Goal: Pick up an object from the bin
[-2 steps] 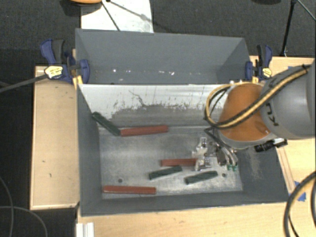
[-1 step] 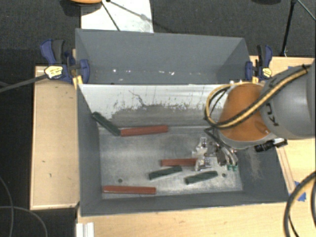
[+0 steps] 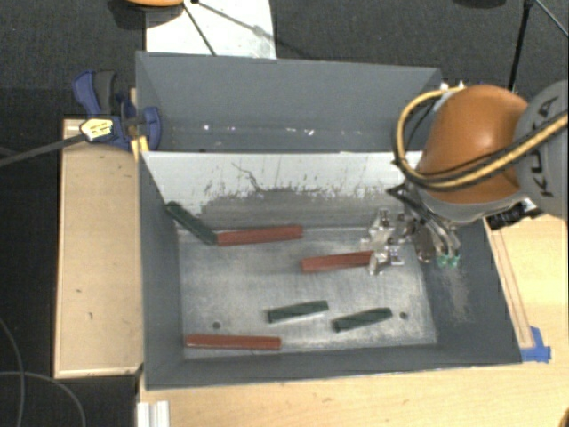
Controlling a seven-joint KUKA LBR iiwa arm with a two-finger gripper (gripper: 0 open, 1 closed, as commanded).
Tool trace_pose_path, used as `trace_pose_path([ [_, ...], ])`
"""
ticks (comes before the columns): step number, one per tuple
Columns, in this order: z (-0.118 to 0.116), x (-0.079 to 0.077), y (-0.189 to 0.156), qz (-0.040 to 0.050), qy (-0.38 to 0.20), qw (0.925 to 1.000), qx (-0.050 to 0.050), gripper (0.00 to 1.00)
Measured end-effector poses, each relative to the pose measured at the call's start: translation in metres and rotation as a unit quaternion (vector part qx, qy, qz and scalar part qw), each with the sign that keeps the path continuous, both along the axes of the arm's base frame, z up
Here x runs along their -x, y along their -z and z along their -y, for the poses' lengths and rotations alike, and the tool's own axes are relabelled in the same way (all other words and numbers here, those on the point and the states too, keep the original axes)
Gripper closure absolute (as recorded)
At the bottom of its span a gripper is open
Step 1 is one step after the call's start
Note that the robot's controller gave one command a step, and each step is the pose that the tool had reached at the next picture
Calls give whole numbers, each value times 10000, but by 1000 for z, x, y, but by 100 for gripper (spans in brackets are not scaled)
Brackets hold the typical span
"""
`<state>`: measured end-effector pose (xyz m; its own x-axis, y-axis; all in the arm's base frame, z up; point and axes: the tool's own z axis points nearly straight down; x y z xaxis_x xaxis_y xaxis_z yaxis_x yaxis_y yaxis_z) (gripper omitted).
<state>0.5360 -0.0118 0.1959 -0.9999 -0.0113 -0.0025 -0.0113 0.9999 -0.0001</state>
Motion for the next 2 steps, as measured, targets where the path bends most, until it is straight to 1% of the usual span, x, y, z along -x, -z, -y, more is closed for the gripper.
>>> trace_pose_path([
  [1, 0, 0, 0, -1, -5, 10000, 0, 100],
  [2, -3, -4, -42, -37, -13, 10000, -3, 100],
])
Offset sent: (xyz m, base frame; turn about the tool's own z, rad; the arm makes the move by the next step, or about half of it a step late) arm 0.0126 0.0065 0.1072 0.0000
